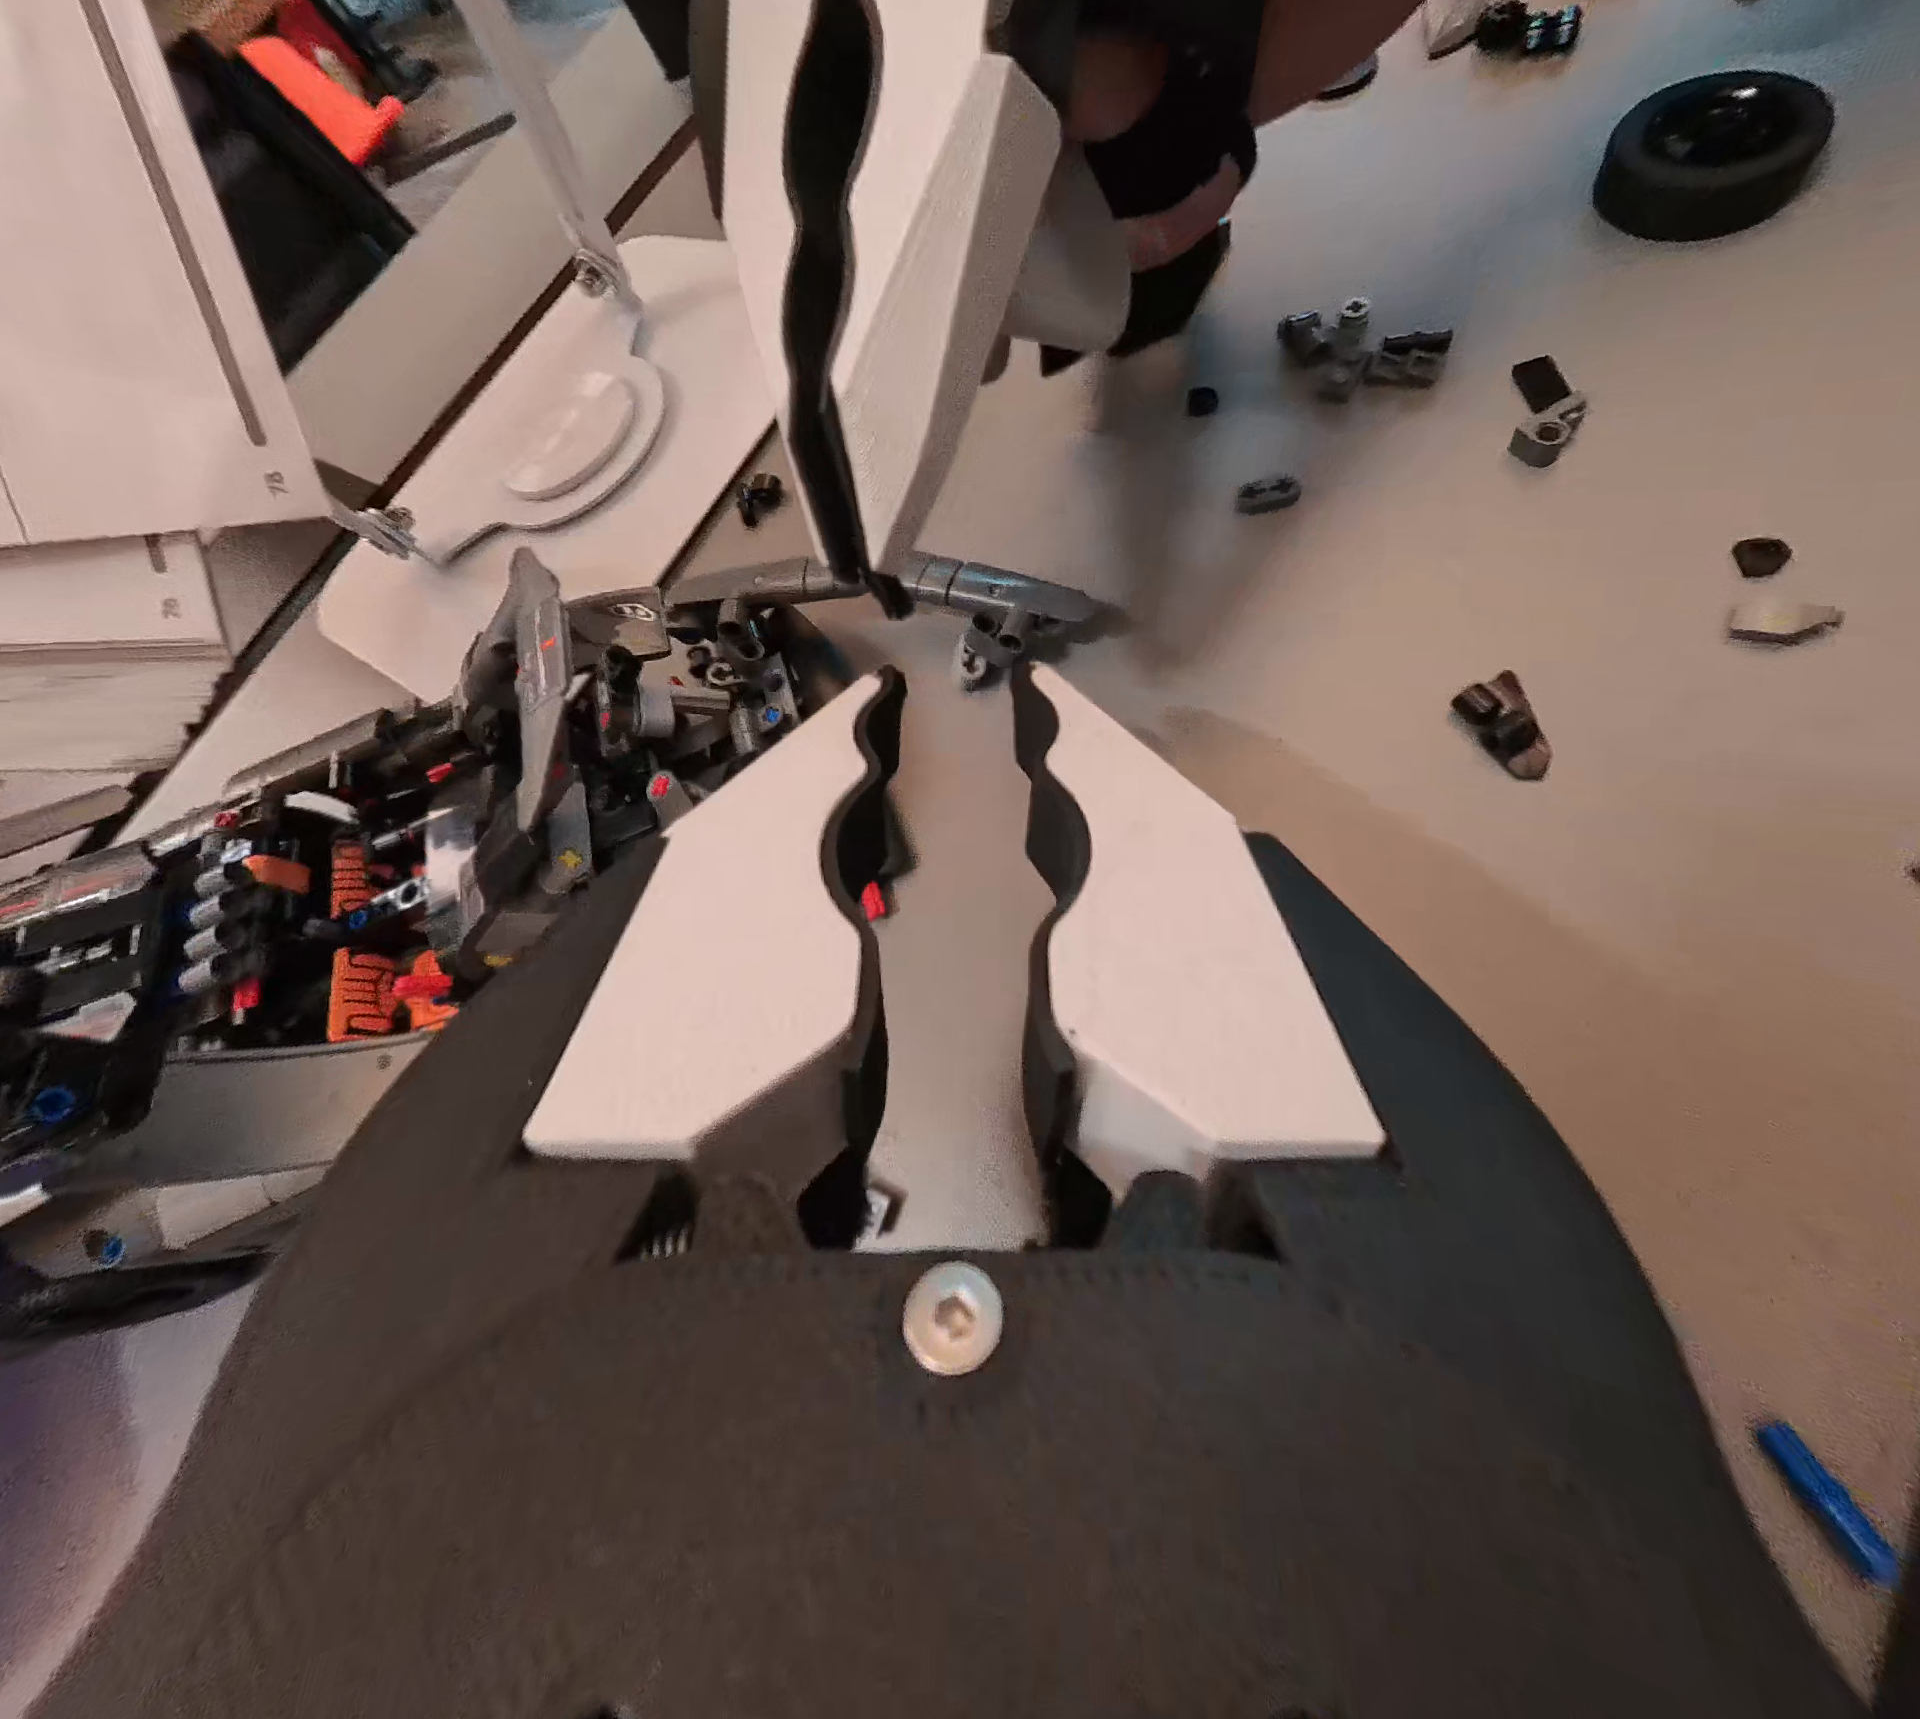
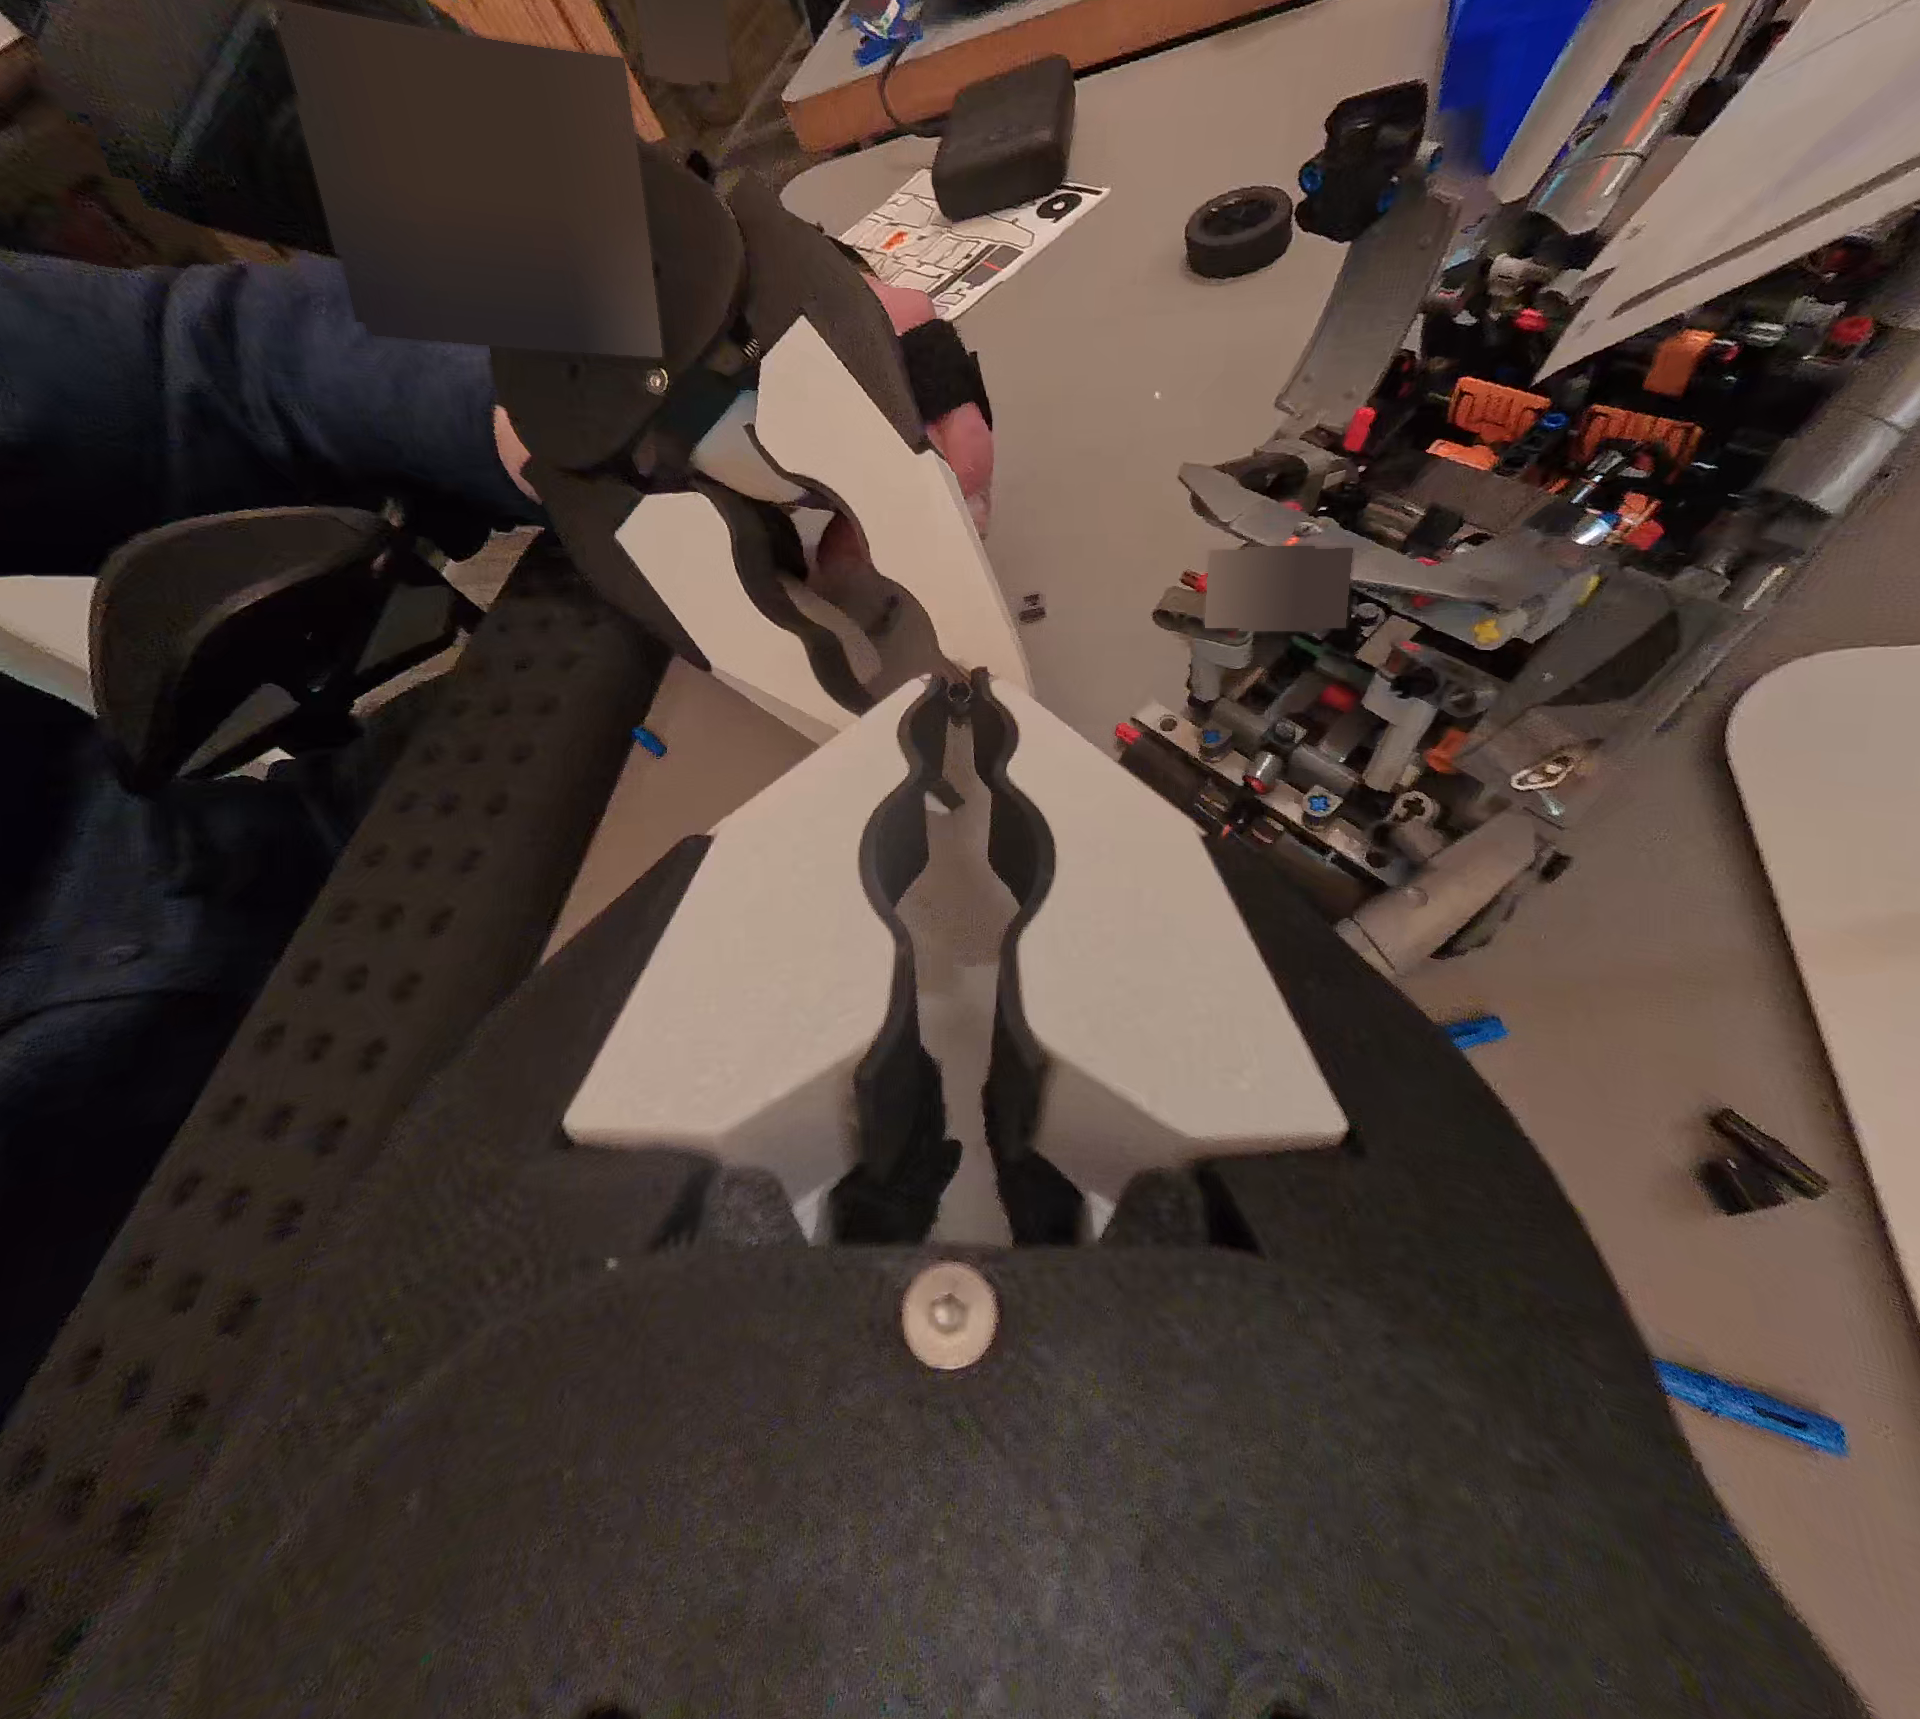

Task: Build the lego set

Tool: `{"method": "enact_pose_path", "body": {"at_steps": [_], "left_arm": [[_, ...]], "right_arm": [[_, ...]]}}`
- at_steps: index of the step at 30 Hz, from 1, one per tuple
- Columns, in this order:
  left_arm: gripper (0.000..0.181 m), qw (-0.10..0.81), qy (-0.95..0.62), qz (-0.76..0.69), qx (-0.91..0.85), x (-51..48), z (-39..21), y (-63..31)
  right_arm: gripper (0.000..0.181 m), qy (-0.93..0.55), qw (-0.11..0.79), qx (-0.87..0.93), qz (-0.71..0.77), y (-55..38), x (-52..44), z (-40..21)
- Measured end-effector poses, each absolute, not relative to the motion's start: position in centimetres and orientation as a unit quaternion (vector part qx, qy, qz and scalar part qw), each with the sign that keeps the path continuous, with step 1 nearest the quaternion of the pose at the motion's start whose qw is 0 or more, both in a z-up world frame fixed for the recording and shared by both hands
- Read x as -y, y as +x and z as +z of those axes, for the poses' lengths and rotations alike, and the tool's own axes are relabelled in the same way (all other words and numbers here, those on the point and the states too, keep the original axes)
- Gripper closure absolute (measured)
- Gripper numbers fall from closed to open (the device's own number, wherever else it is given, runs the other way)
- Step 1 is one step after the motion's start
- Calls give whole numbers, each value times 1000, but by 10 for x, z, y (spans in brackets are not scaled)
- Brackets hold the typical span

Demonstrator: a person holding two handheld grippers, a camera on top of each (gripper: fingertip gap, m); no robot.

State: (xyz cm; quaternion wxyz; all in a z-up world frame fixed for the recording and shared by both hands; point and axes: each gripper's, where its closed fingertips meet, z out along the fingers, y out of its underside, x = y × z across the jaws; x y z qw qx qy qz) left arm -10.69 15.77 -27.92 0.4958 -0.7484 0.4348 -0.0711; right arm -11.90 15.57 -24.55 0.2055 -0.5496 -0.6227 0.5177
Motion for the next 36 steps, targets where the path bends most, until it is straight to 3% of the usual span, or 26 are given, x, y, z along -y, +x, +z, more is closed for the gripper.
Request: {"method": "enact_pose_path", "body": {"at_steps": [7, 24, 29, 36], "left_arm": [[179, 517, -740, -41, -430, -162, -275, -107], [181, 530, -722, -18, -444, -162, -269, -111], [174, 539, -703, 33, -462, -163, -266, -110], [181, 516, -690, 91, -500, -162, -276, -111]], "right_arm": [[179, -536, 206, 635, 517, -121, -144, -248], [179, -526, 215, 670, 478, -116, -146, -253], [179, -533, 209, 668, 476, -115, -147, -255], [179, -536, 210, 685, 446, -116, -146, -265]]}}
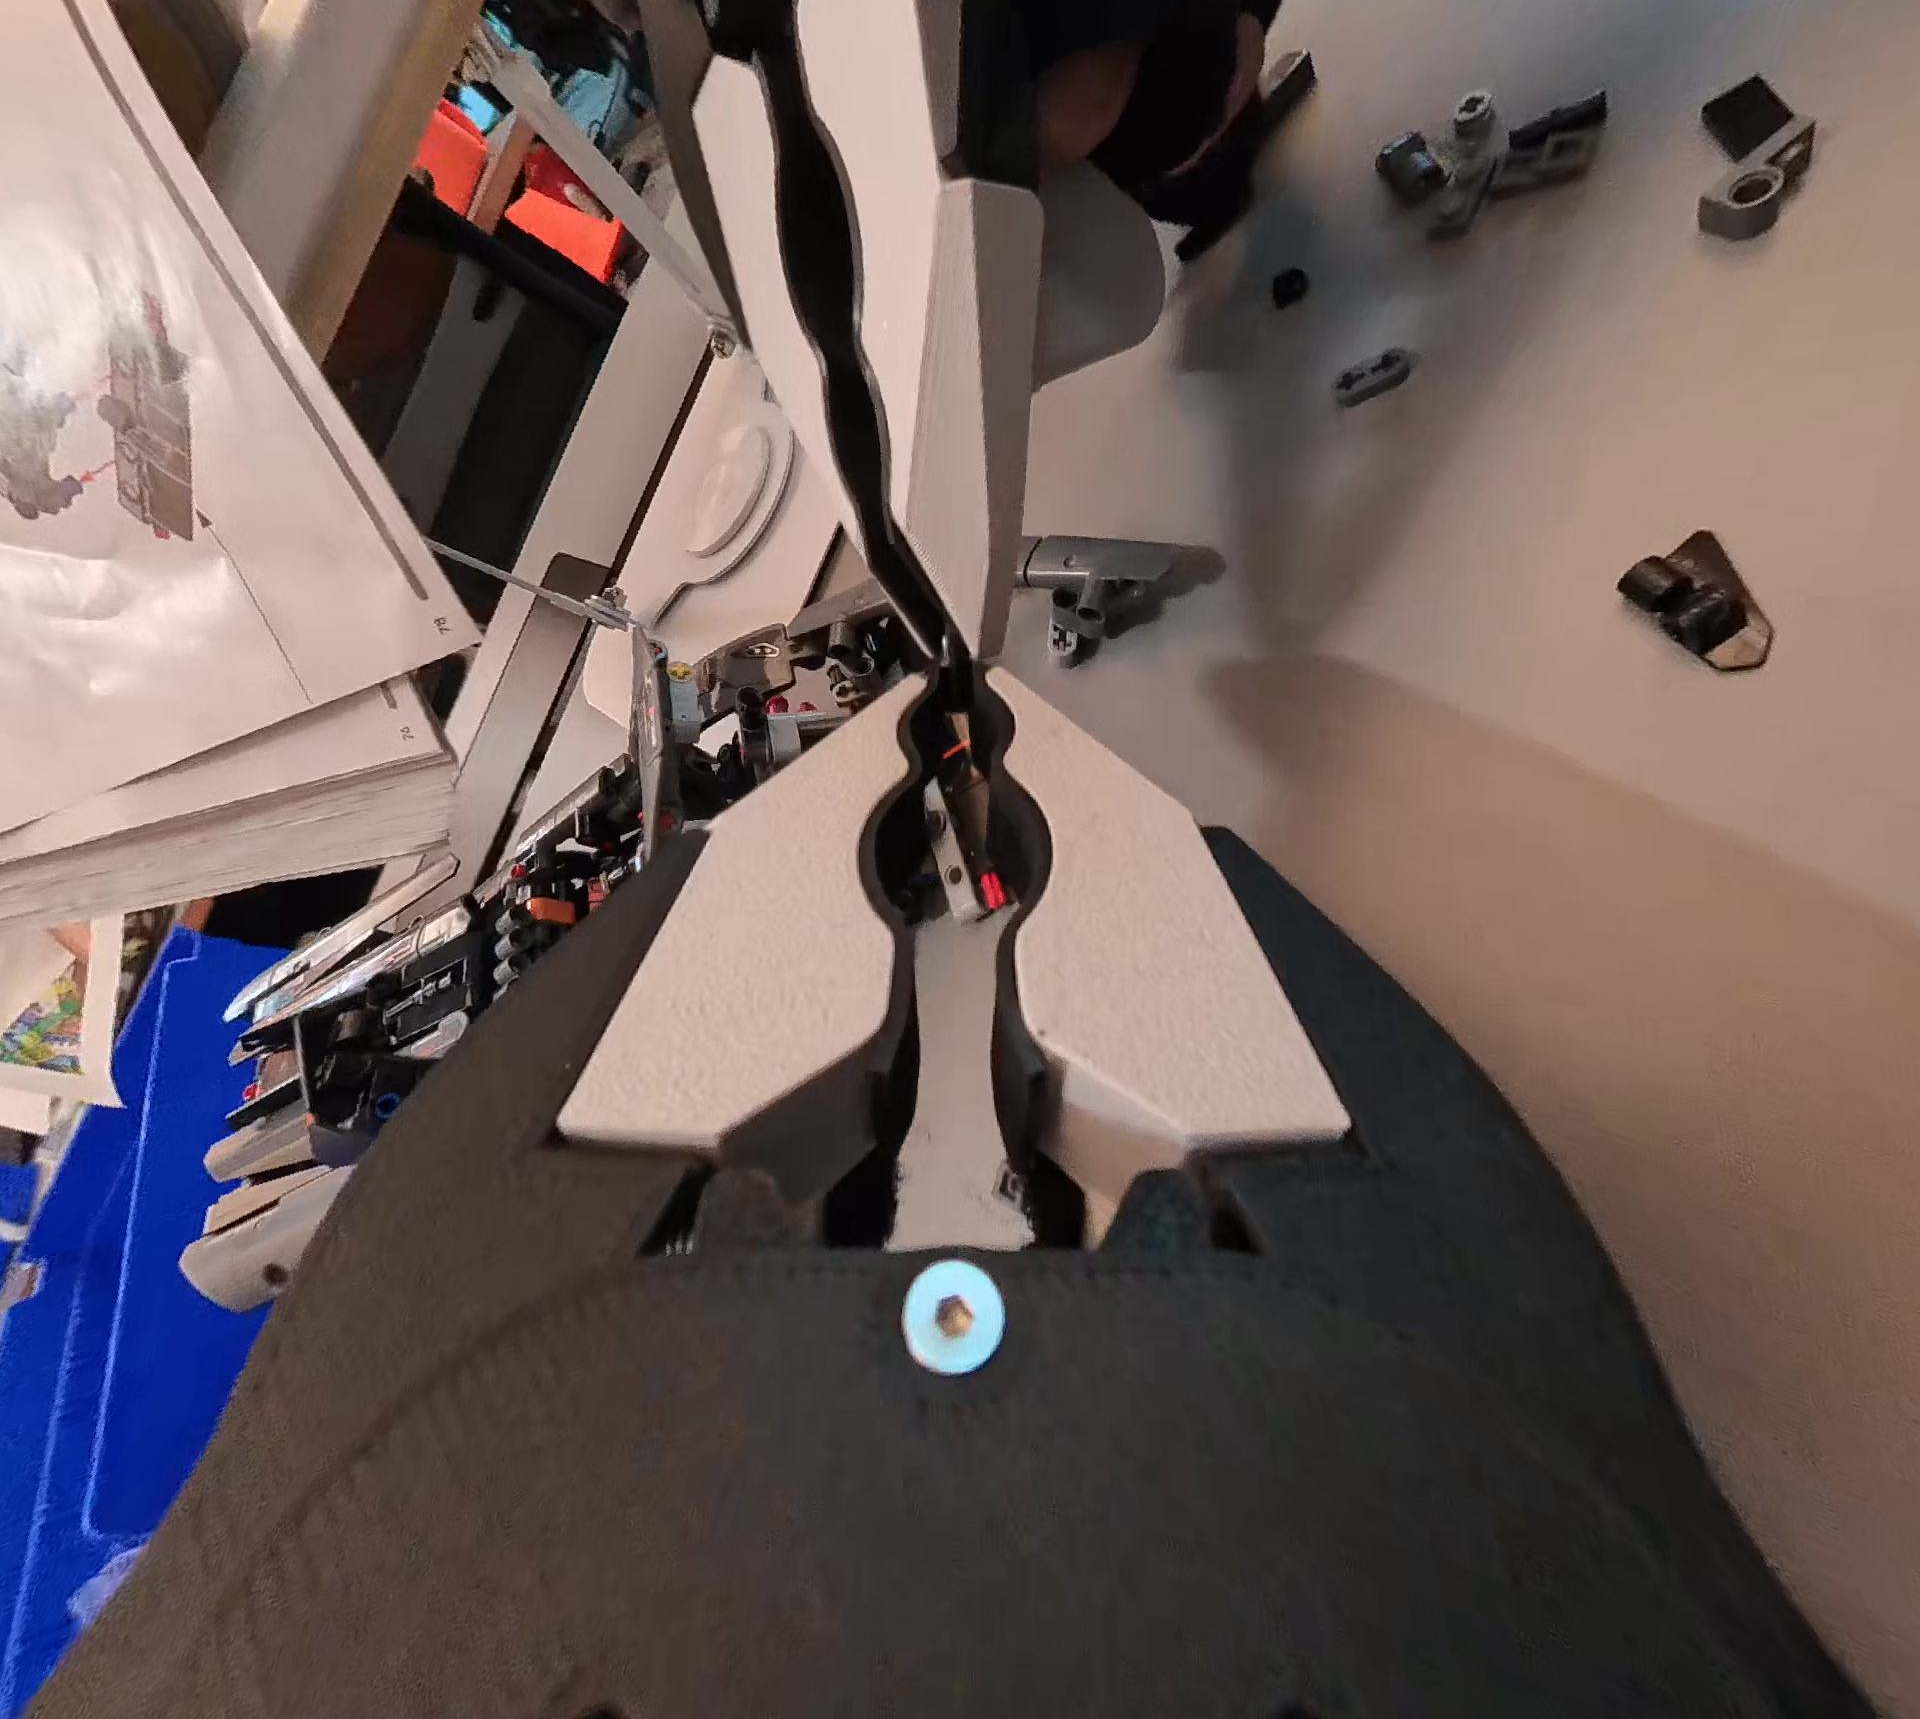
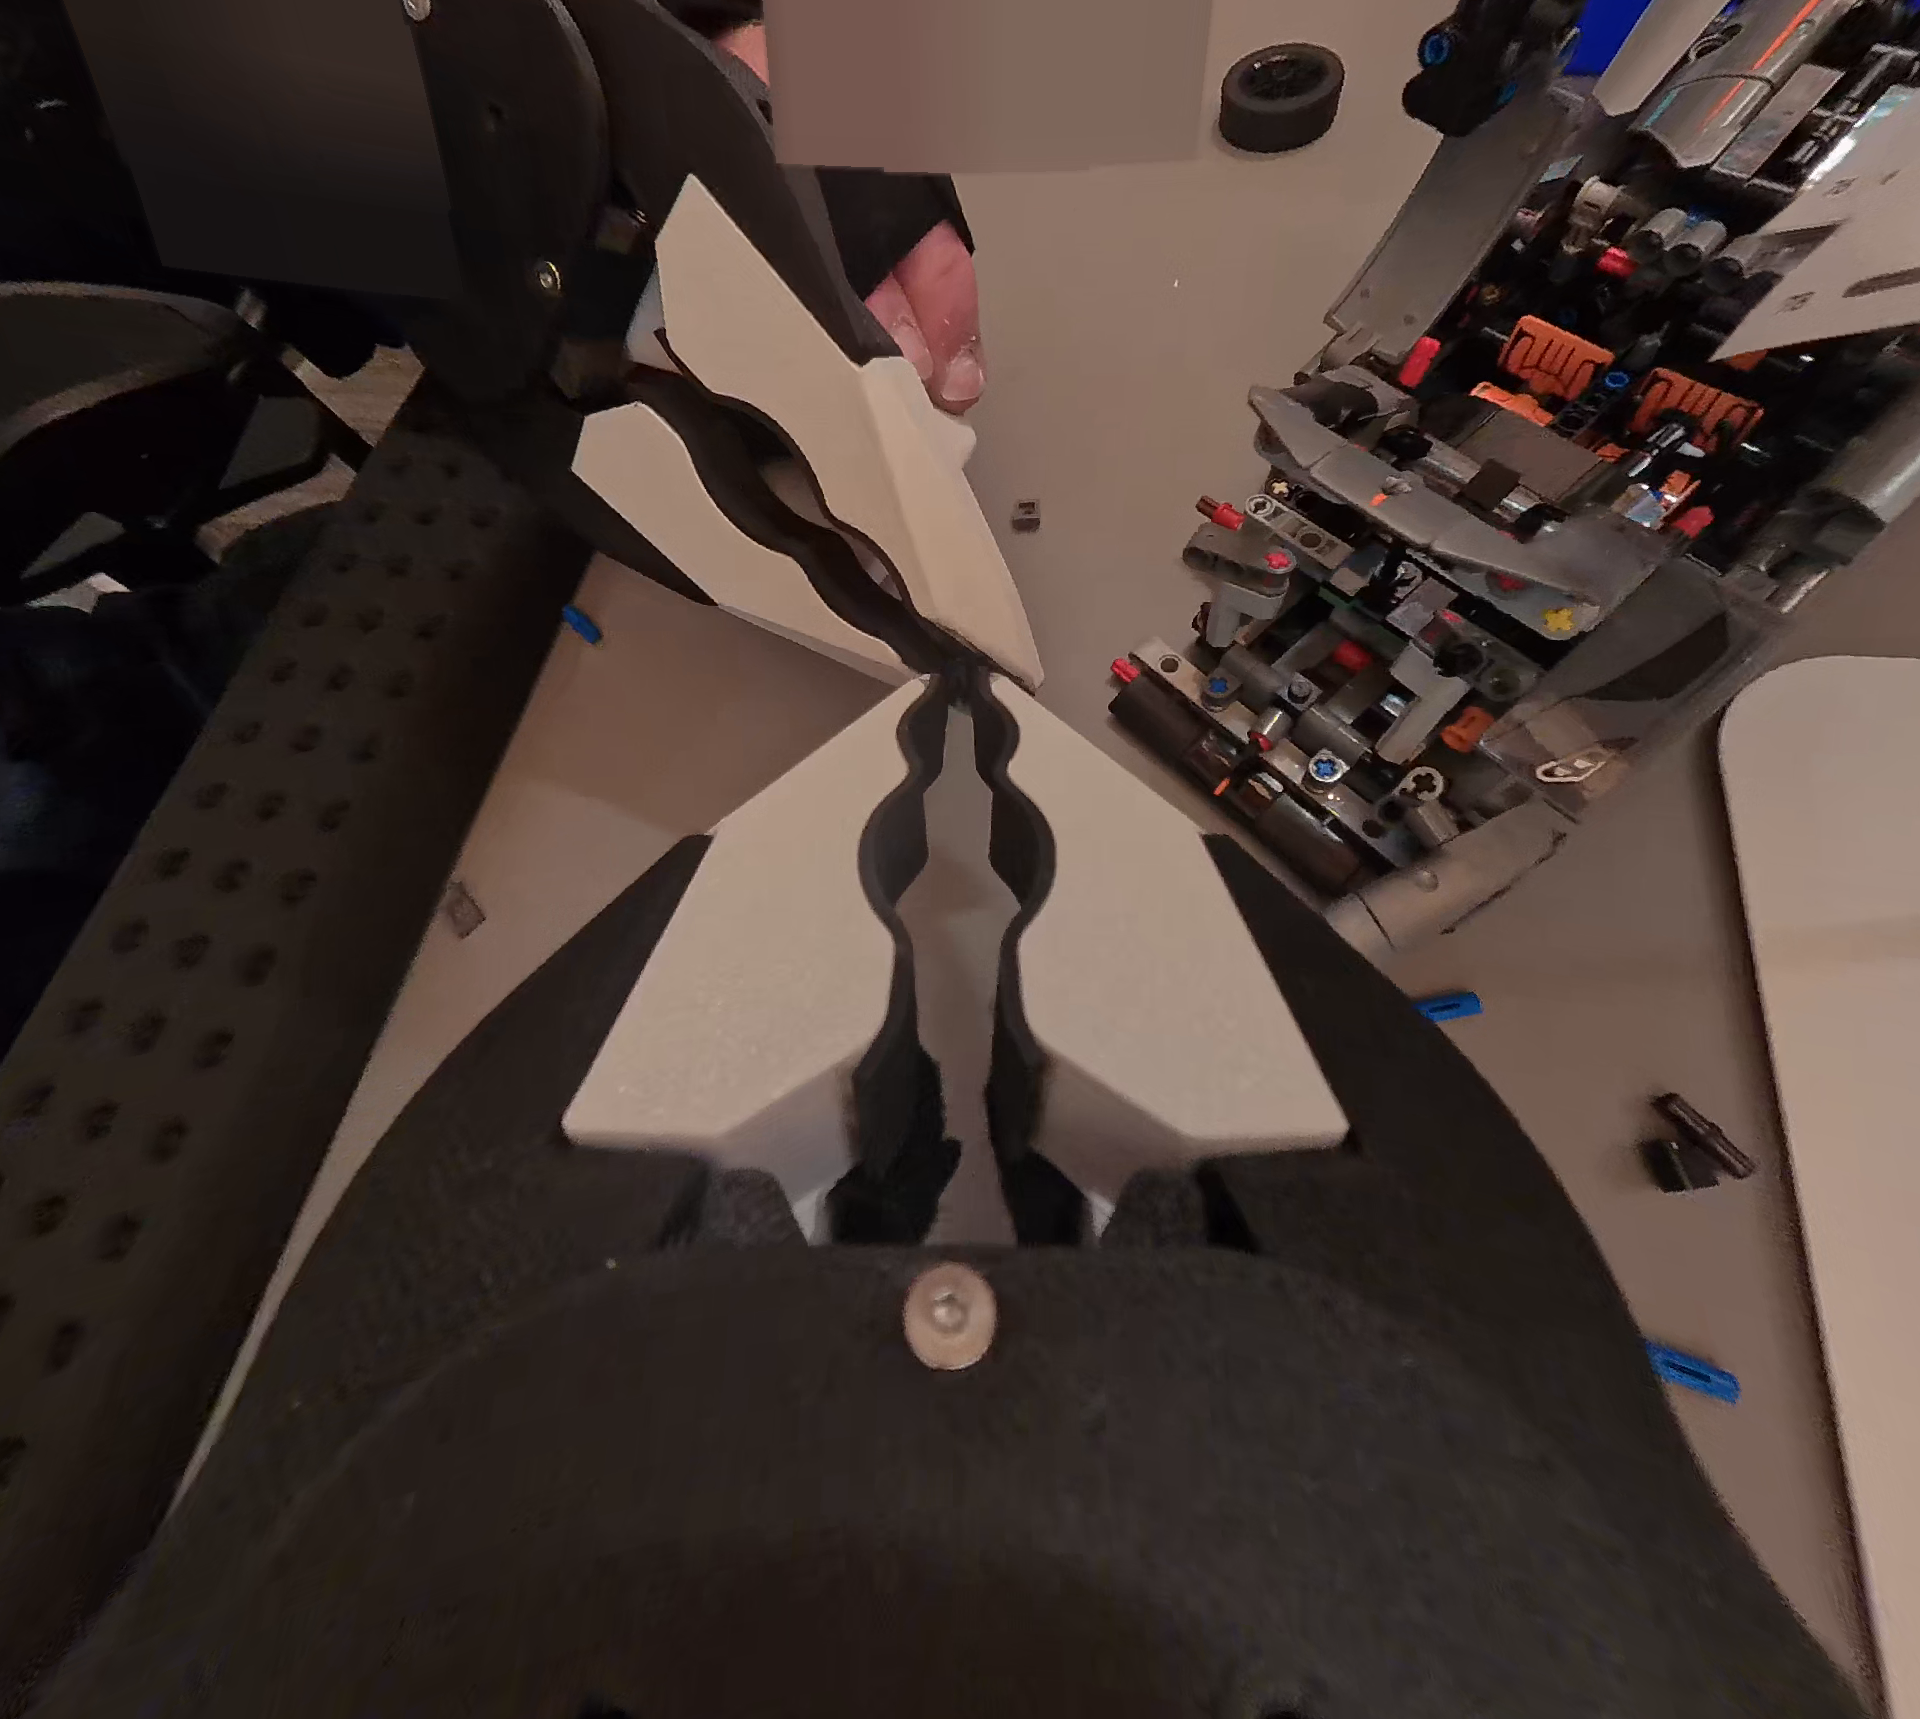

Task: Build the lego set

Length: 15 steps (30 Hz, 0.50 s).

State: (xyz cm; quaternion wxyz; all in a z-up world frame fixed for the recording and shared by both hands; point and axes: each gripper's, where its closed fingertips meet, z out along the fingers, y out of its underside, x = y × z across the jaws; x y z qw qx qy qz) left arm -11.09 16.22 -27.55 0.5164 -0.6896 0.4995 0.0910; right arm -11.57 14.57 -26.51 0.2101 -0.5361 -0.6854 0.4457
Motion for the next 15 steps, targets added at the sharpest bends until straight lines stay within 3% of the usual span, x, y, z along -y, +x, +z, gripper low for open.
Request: {"method": "enact_pose_path", "body": {"at_steps": [6, 9, 15], "left_arm": [[180, 500, -683, 120, -518, -163, -280, -115], [156, 490, -709, 140, -488, -172, -278, -136], [153, 486, -767, 95, -408, -183, -282, -164]], "right_arm": [[179, -535, 227, 710, 398, -118, -147, -271], [179, -548, 248, 704, 377, -124, -155, -273], [180, -578, 294, 681, 341, -137, -178, -277]]}}
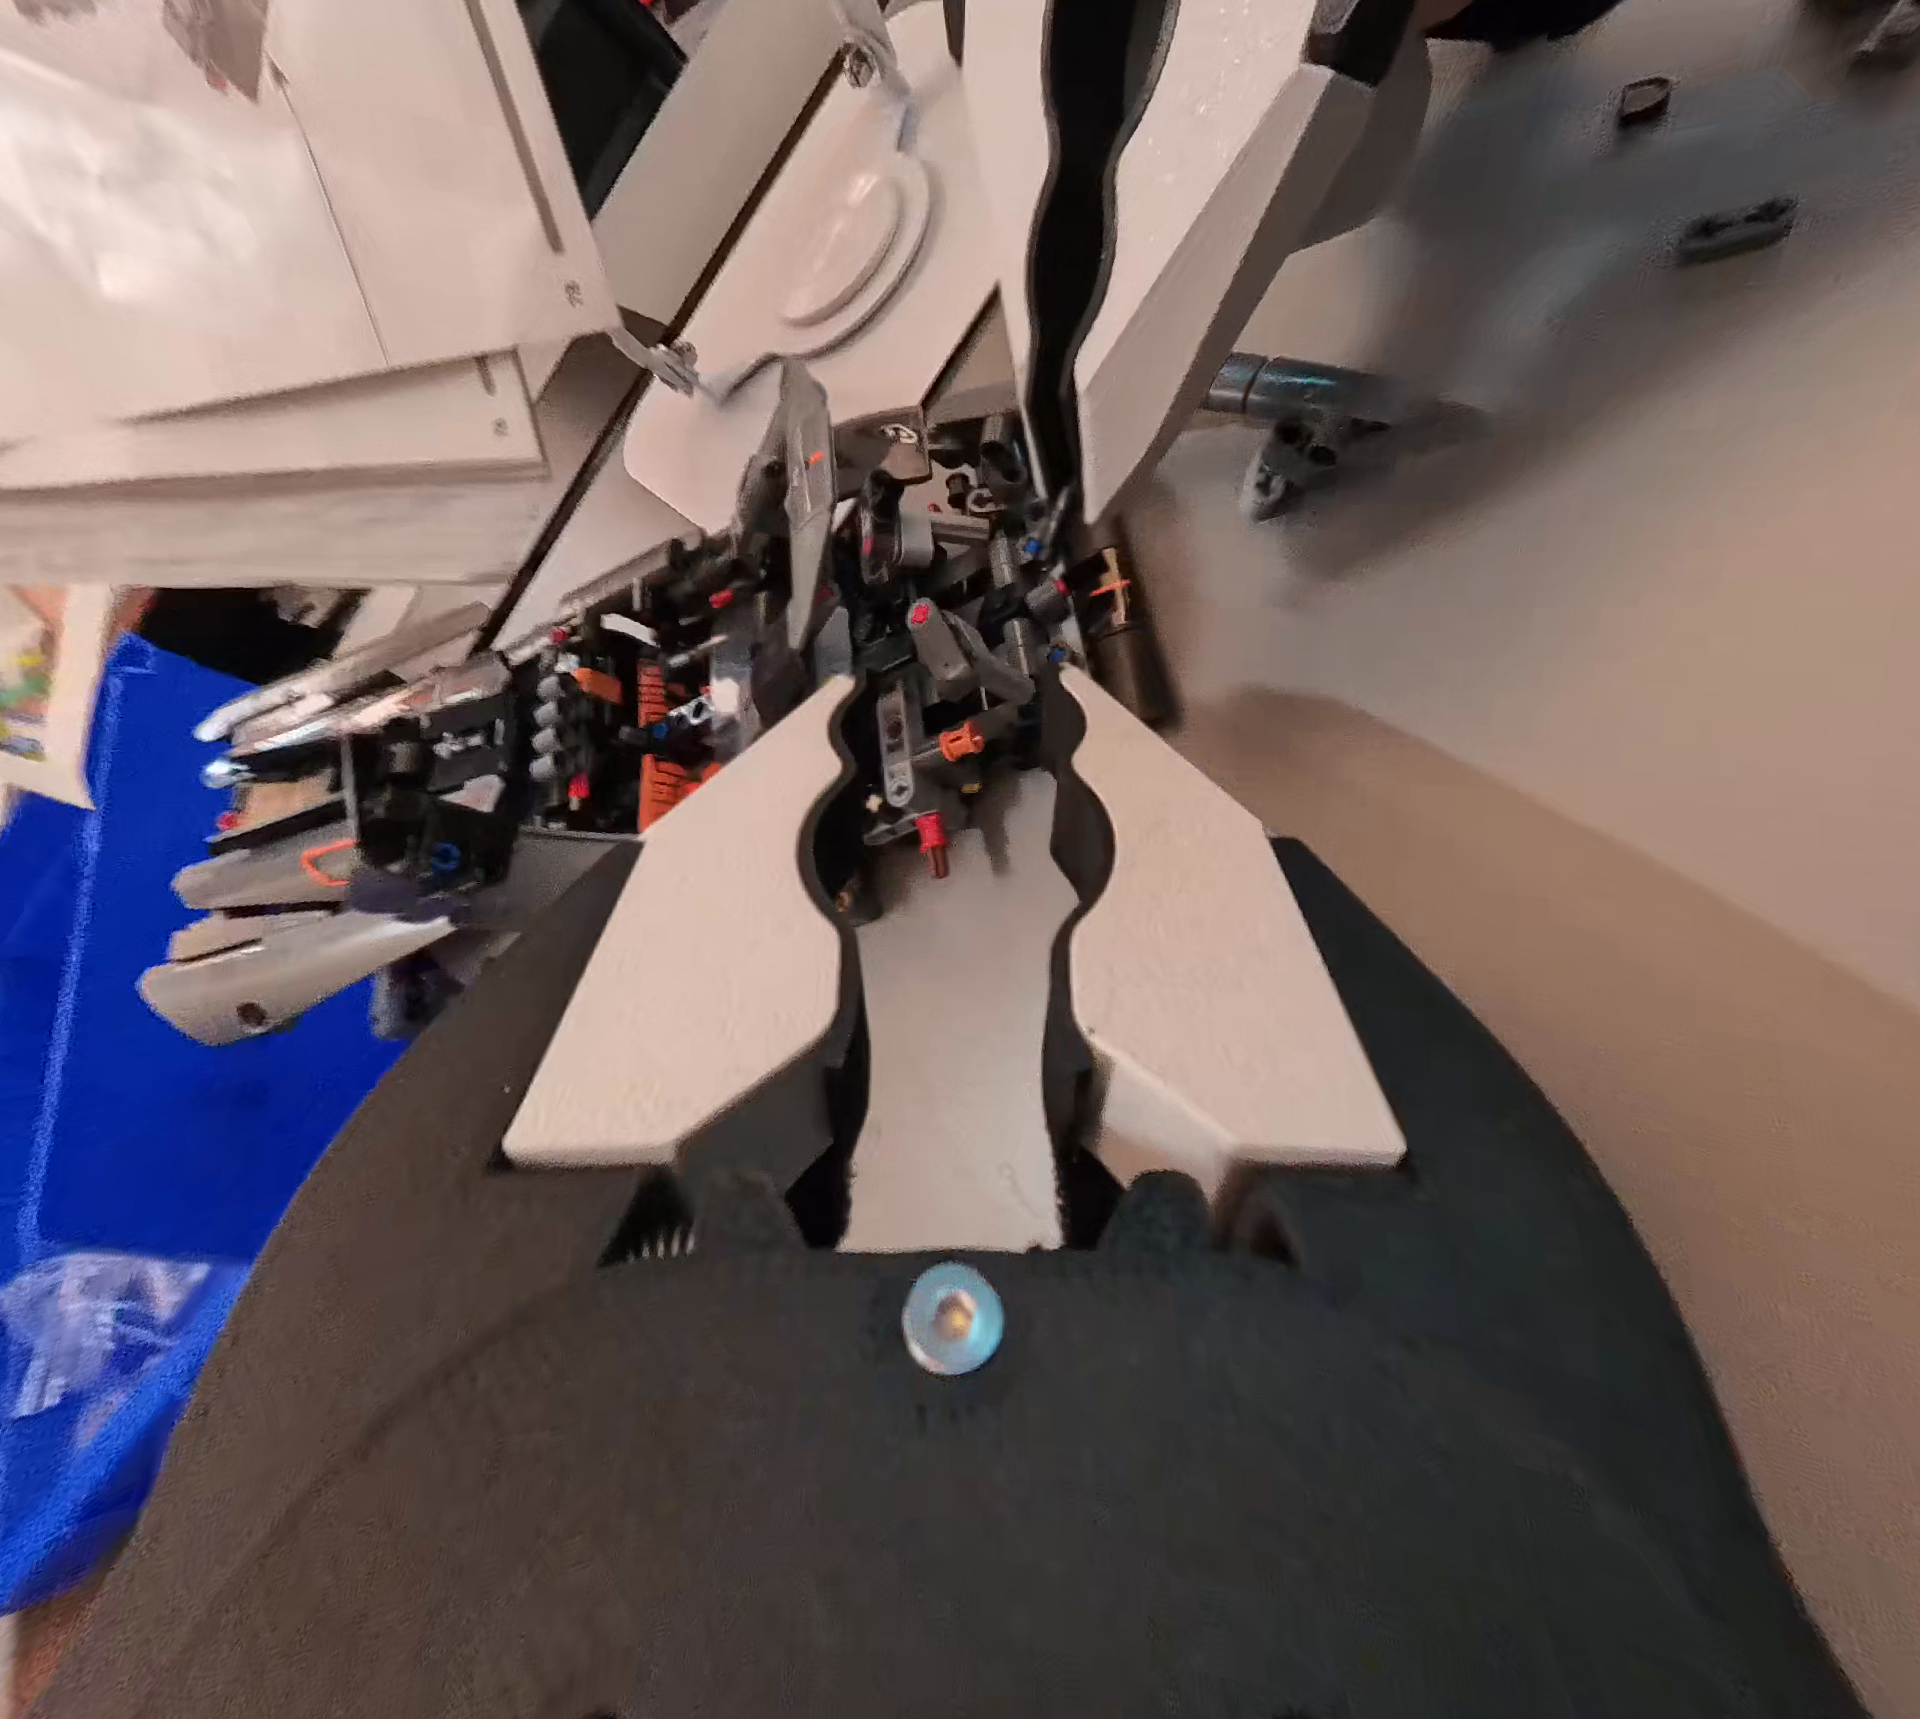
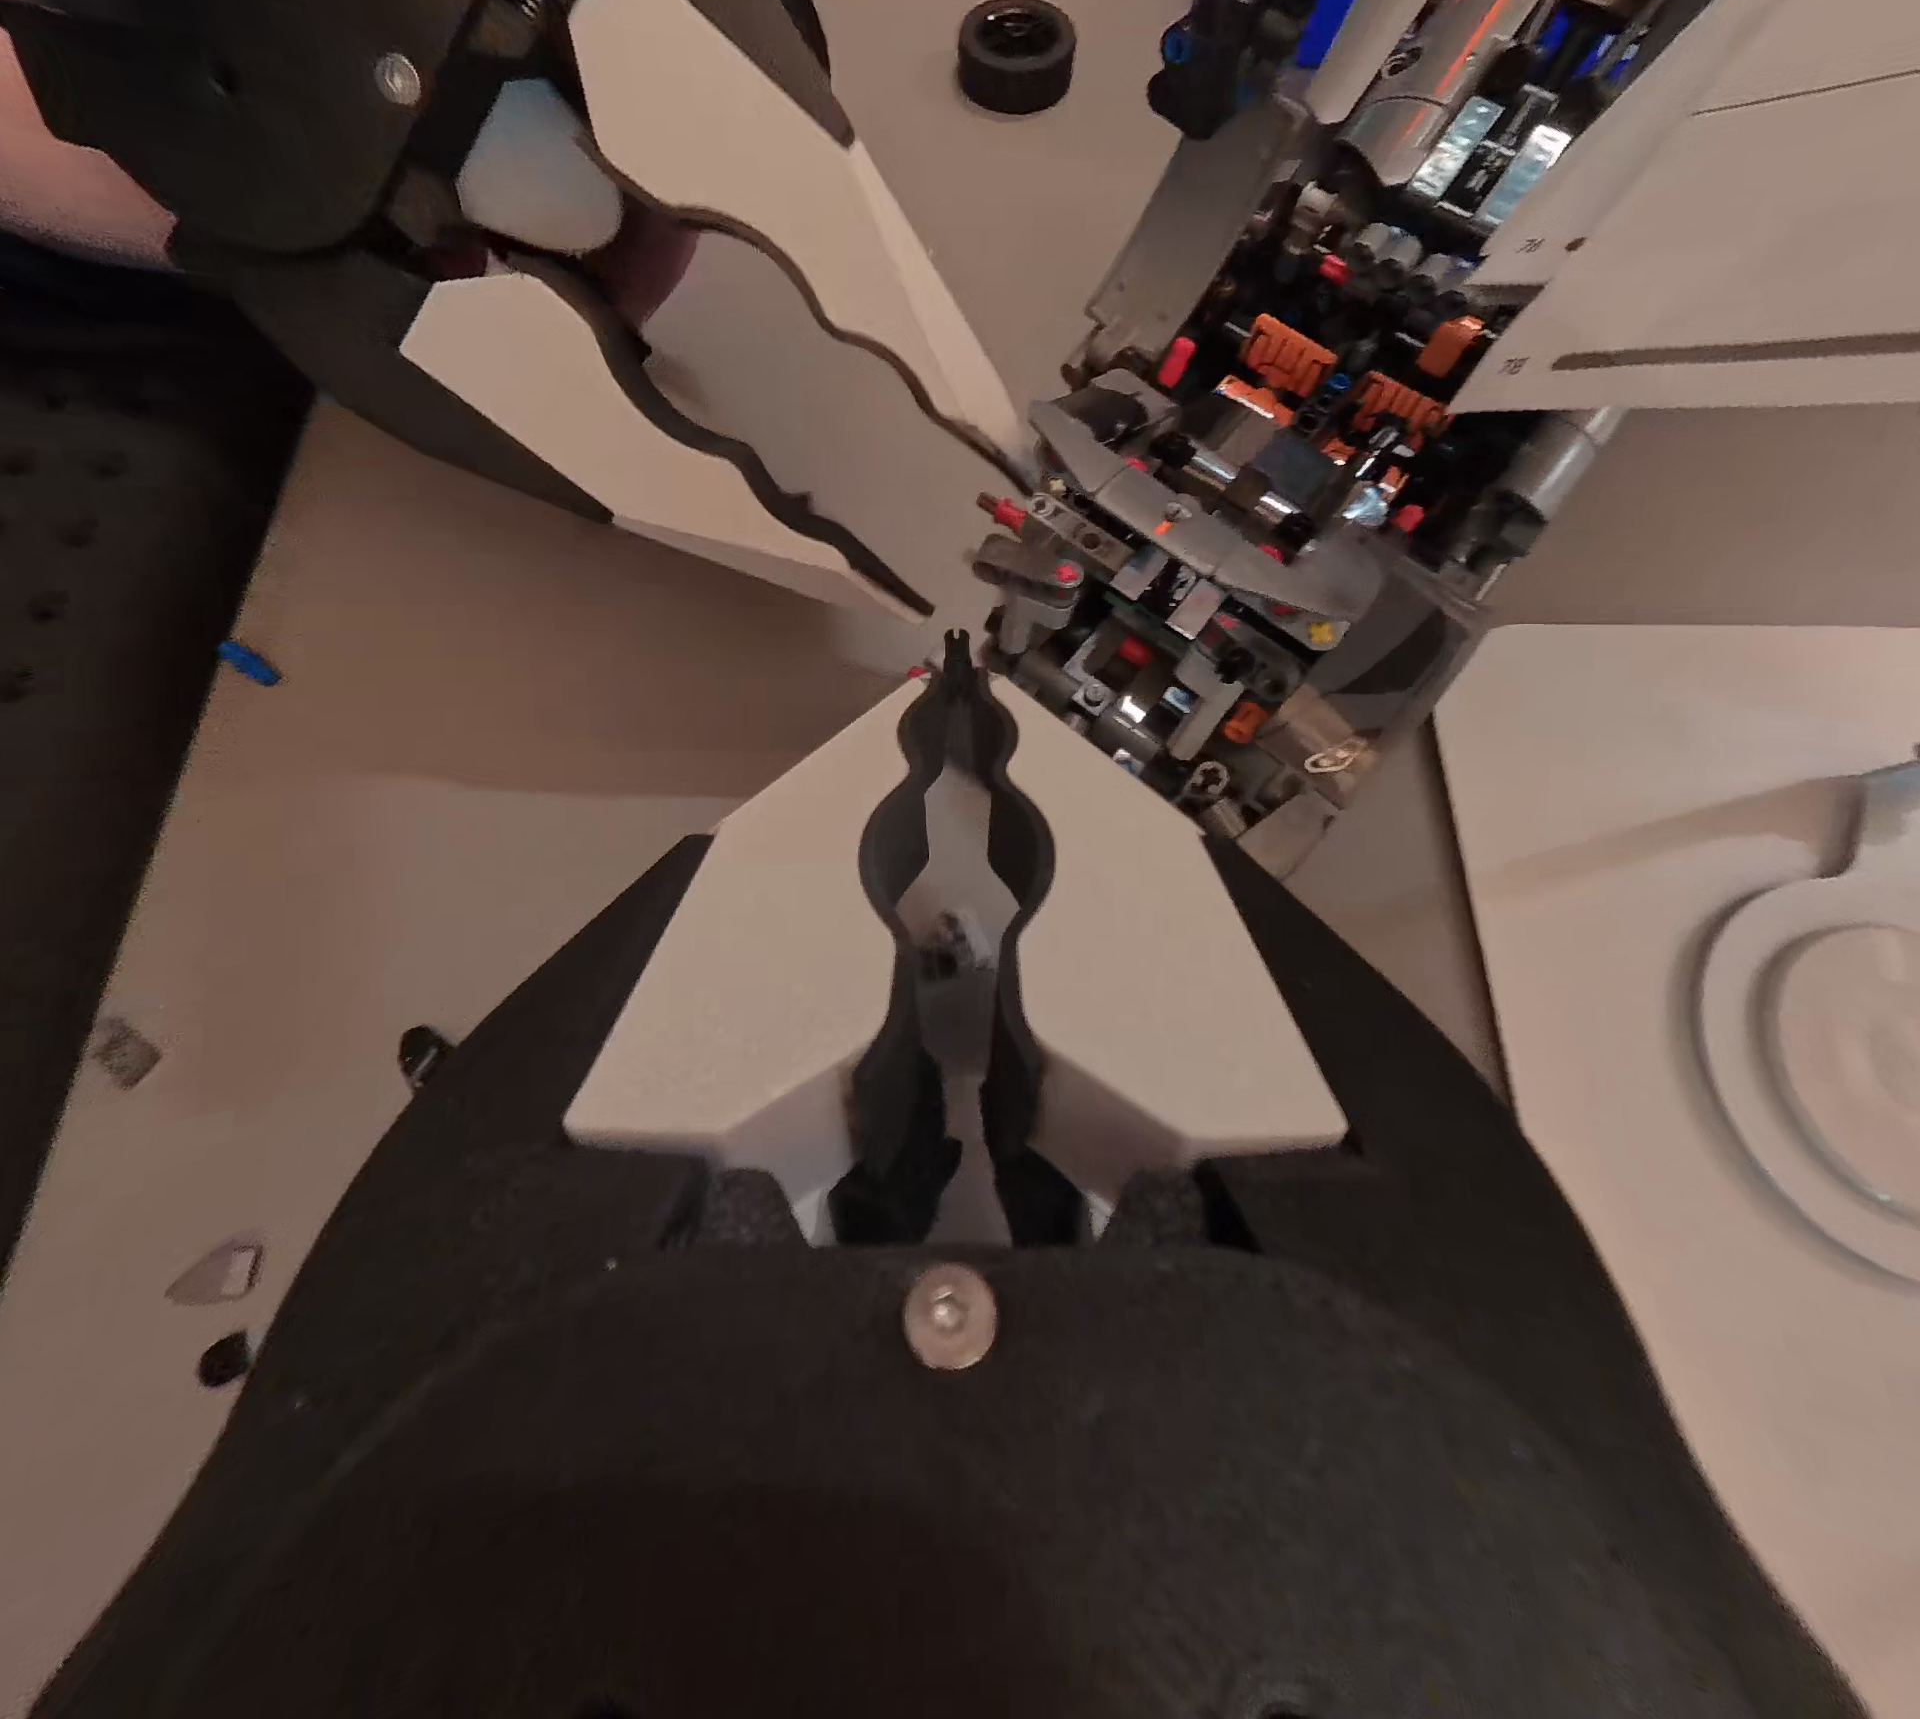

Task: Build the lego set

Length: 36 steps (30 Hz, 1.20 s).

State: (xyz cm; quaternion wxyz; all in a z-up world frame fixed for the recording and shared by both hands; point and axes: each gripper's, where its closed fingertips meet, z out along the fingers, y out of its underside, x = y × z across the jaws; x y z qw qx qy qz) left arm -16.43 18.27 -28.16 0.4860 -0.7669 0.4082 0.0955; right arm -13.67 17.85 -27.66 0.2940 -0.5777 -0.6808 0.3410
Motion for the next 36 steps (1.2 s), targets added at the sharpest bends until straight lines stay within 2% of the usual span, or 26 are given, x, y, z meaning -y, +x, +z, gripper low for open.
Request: {"method": "enact_pose_path", "body": {"at_steps": [7, 12, 20, 36], "left_arm": [[158, 470, -805, 38, -360, -194, -302, -164], [171, 474, -806, 2, -353, -202, -298, -159], [168, 467, -806, -18, -362, -196, -298, -158], [173, 459, -803, -21, -379, -190, -301, -156]], "right_arm": [[180, -592, 318, 671, 313, -146, -191, -280], [180, -589, 317, 681, 296, -147, -192, -288], [180, -593, 330, 674, 291, -147, -196, -287], [180, -599, 356, 660, 279, -153, -202, -286]]}}
